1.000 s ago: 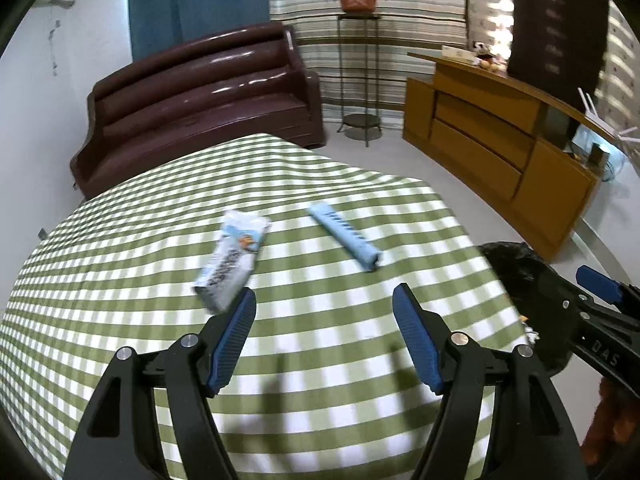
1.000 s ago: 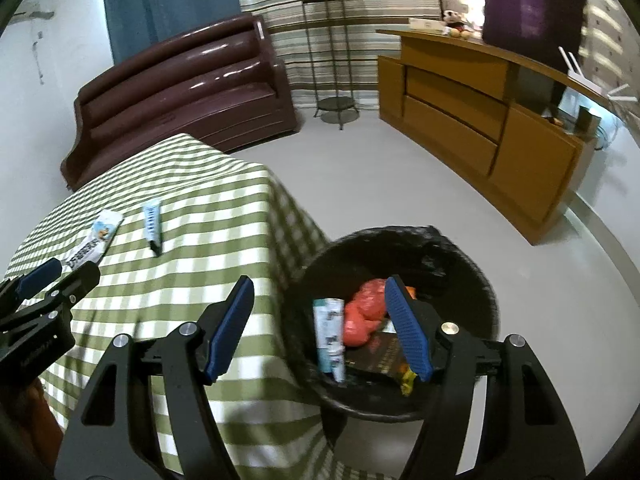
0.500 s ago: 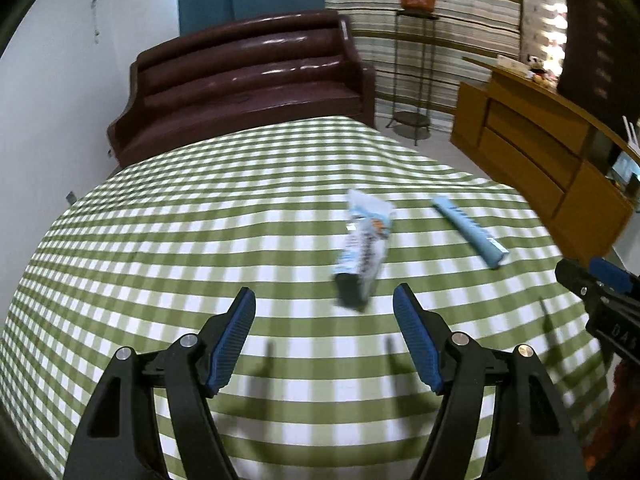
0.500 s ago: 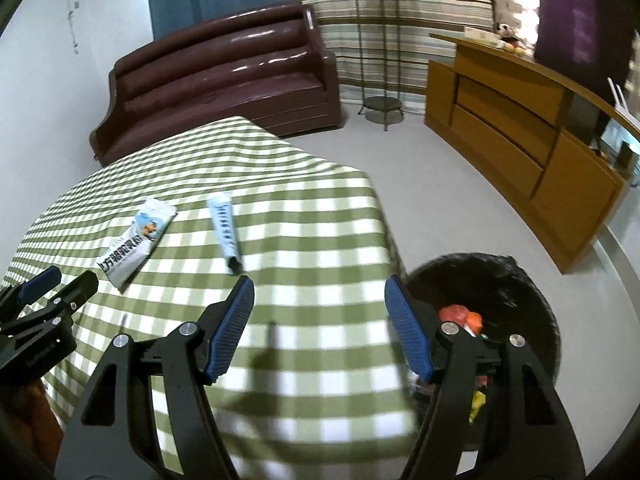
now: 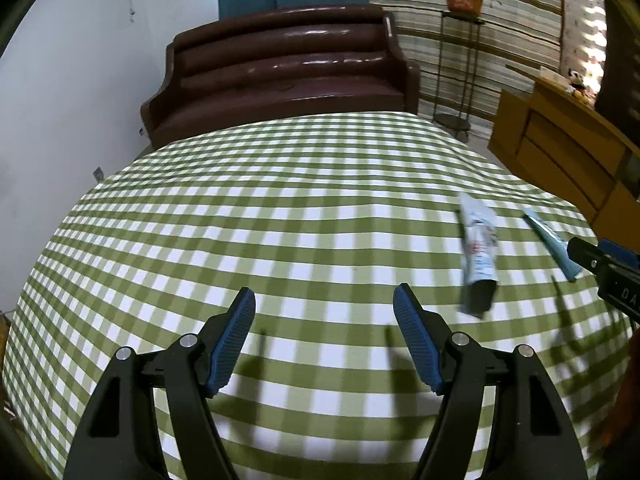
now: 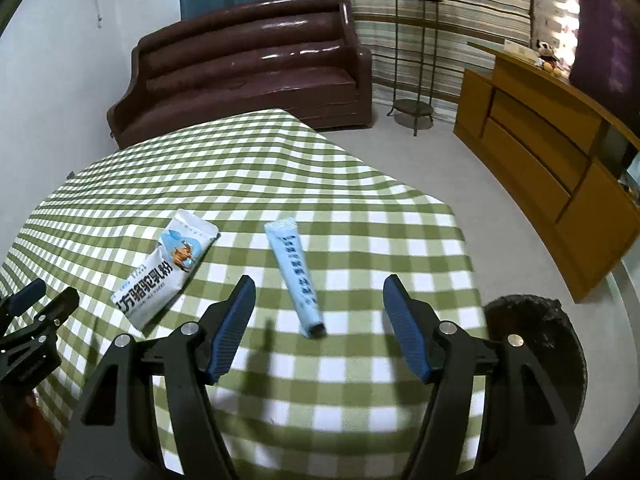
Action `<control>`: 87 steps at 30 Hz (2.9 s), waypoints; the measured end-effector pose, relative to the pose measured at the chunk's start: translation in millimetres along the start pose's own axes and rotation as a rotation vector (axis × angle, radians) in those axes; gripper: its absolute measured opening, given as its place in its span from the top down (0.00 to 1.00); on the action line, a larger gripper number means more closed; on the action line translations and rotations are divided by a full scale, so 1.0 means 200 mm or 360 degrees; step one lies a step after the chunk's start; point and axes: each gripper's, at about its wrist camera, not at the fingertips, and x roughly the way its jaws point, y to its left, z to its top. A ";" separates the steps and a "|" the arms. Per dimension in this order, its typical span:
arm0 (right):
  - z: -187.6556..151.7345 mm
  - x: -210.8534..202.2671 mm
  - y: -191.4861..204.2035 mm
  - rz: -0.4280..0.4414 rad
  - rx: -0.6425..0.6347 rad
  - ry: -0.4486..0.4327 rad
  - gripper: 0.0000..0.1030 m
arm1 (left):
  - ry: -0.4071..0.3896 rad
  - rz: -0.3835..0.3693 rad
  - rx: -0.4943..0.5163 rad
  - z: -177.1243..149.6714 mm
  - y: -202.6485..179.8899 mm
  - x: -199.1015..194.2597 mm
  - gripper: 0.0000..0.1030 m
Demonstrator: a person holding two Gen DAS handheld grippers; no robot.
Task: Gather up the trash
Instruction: 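Move both open tools back from the bin to the table, then grasp the light-blue toothpaste tube with the right tool while the left tool approaches the snack packet, then grasp the white-and-blue snack packet with the left tool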
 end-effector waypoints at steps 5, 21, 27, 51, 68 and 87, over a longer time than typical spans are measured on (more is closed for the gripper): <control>0.03 0.08 0.05 0.0008 -0.0027 0.0053 0.52 | 0.0012 0.0002 -0.0023 0.01 0.04 0.02 0.33; 0.07 0.17 0.10 0.0043 -0.0035 0.0132 0.85 | -0.0016 -0.0085 0.0004 0.08 -0.06 0.03 0.32; 0.04 0.13 0.04 0.0043 0.0002 0.0109 0.85 | -0.0036 -0.0124 0.0042 0.11 -0.16 0.01 0.32; -0.01 0.06 -0.26 0.0008 0.0117 0.0070 0.85 | 0.0038 -0.0210 0.0203 0.17 -0.52 0.16 0.30; -0.01 0.06 -0.29 0.0009 0.0132 0.0078 0.85 | 0.0123 -0.0260 0.0285 0.17 -0.60 0.25 0.59; -0.02 0.08 -0.25 0.0011 0.0126 0.0096 0.85 | 0.0096 -0.0303 0.0273 0.13 -0.58 0.23 0.72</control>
